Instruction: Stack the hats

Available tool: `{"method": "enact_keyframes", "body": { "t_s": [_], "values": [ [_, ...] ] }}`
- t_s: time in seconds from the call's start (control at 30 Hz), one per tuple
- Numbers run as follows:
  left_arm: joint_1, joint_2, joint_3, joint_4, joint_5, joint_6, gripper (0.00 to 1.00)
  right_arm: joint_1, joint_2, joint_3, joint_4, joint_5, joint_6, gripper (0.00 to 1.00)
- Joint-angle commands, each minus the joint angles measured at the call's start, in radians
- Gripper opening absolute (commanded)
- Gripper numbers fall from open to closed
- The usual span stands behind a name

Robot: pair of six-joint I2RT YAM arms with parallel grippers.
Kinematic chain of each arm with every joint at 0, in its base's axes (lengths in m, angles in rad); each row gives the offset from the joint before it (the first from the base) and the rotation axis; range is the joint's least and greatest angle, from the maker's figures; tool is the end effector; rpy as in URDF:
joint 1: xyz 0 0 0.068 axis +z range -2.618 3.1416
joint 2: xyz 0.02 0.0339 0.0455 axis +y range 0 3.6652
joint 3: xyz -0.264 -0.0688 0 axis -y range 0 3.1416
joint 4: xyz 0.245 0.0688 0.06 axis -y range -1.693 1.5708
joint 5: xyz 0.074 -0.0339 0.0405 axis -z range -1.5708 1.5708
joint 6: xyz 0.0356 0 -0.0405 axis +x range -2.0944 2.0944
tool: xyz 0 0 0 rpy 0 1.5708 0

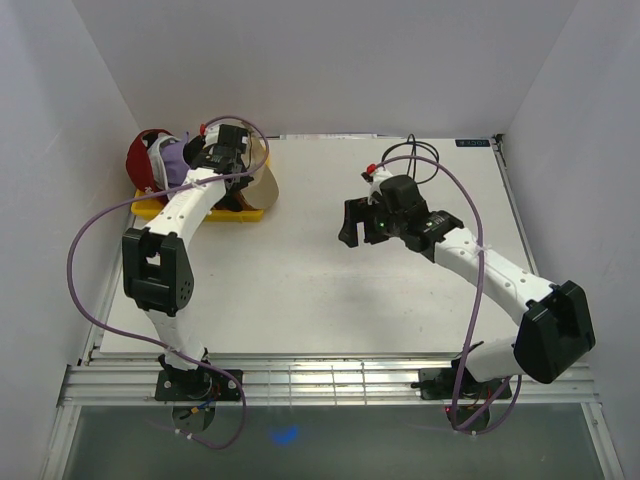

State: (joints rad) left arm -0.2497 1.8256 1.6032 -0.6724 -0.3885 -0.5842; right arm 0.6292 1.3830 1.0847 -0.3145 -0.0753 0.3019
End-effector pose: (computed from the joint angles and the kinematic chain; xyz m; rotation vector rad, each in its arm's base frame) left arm 0.3964 -0.0872 0.2900 -0.5570 2.3131 0.0891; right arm 0.2508 0.1858 0.2952 -0.4095 2.2099 0.5995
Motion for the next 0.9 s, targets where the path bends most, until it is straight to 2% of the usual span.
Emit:
{"method": "enact_keyframes", "body": {
  "t_s": [0.0, 0.2, 0.37, 0.63, 0.87],
  "values": [
    [0.004, -0.031, 0.035, -0.006, 0.043, 0.046, 0.0, 0.01, -0.01, 0.063, 0.097, 0.002, -0.052, 0.86],
    [0.003, -0.078, 0.092, -0.065, 0.088, 0.049, 0.0, 0.11, -0.004, 0.122, 0.175, 0.072, -0.119, 0.82],
    [0.003, -0.13, 0.107, -0.114, 0.149, 0.023, 0.0, 0.204, 0.034, 0.164, 0.247, 0.205, -0.175, 0.82],
    [-0.014, -0.224, 0.106, -0.174, 0.224, -0.019, 0.0, 0.332, 0.2, 0.368, 0.275, 0.319, -0.28, 0.77],
    [-0.033, -0.314, 0.078, -0.211, 0.26, -0.049, 0.0, 0.438, 0.327, 0.466, 0.302, 0.469, -0.392, 0.75]
  ]
}}
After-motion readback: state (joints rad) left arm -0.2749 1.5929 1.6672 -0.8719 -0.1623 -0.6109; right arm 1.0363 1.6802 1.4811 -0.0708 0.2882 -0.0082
